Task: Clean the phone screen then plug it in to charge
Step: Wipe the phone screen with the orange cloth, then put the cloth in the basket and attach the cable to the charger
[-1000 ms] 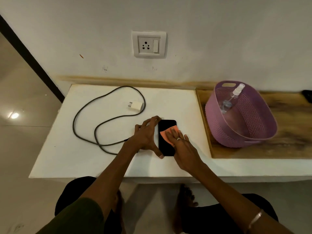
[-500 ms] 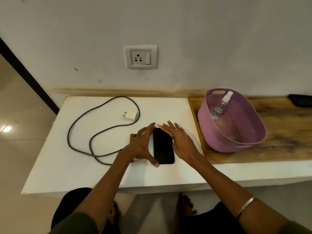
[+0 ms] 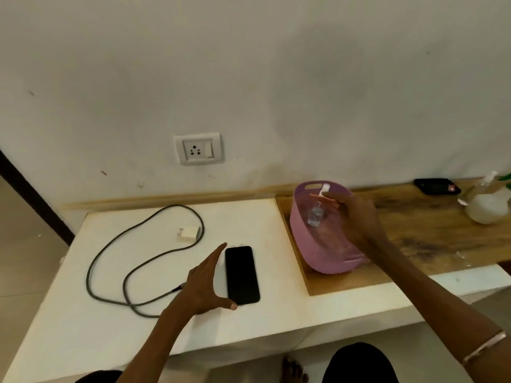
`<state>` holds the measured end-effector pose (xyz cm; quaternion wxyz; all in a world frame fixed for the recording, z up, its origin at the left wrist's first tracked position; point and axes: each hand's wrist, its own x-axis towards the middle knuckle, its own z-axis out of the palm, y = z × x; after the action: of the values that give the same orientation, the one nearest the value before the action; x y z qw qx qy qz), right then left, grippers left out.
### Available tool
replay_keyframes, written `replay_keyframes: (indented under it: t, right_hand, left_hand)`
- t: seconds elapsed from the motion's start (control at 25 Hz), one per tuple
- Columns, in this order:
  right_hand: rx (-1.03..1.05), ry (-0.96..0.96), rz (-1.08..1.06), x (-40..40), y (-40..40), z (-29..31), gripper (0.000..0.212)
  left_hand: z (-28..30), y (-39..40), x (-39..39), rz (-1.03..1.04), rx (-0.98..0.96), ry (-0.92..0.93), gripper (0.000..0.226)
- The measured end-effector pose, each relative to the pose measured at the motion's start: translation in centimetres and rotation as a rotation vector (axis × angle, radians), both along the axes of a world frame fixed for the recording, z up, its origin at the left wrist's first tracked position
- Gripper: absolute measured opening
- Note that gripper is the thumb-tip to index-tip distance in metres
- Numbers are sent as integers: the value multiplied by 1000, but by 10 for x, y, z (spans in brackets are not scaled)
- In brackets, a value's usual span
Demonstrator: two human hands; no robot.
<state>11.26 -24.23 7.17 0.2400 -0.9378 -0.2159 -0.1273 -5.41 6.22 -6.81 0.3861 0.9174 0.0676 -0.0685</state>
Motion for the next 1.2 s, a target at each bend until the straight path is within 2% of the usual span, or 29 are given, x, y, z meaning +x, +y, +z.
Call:
replay_keyframes:
  t: [0.16, 0.36, 0.48, 0.56, 0.68, 0.88, 1.0, 1.2]
  right_hand:
    - [-234, 152, -9, 20, -27, -24, 39]
    - [-480, 307, 2, 38, -21, -53, 29]
    - [-441, 393, 24, 42, -9, -65, 16]
    - [-504, 387, 49, 43, -7, -75, 6]
    - [-556, 526, 52, 49, -10, -82, 17]
    - [-591, 659, 194, 51, -19, -66, 28]
    - [-572, 595, 213, 56, -25, -49, 41]
    - [-338, 321, 91, 57, -25, -8, 41]
  left_hand:
    - [3, 3, -9, 22, -38, -38, 131]
    - [4, 14, -10, 137, -82, -49, 123]
    - [4, 17, -8, 178, -100, -60, 114]
    - [3, 17, -8, 176, -97, -62, 107]
    - [4, 18, -8, 183, -92, -50, 103]
    - [10, 22, -14, 210, -104, -11, 100]
    - [12, 30, -20, 251, -119, -33, 89]
    - [17, 46, -32, 470, -25, -254, 43]
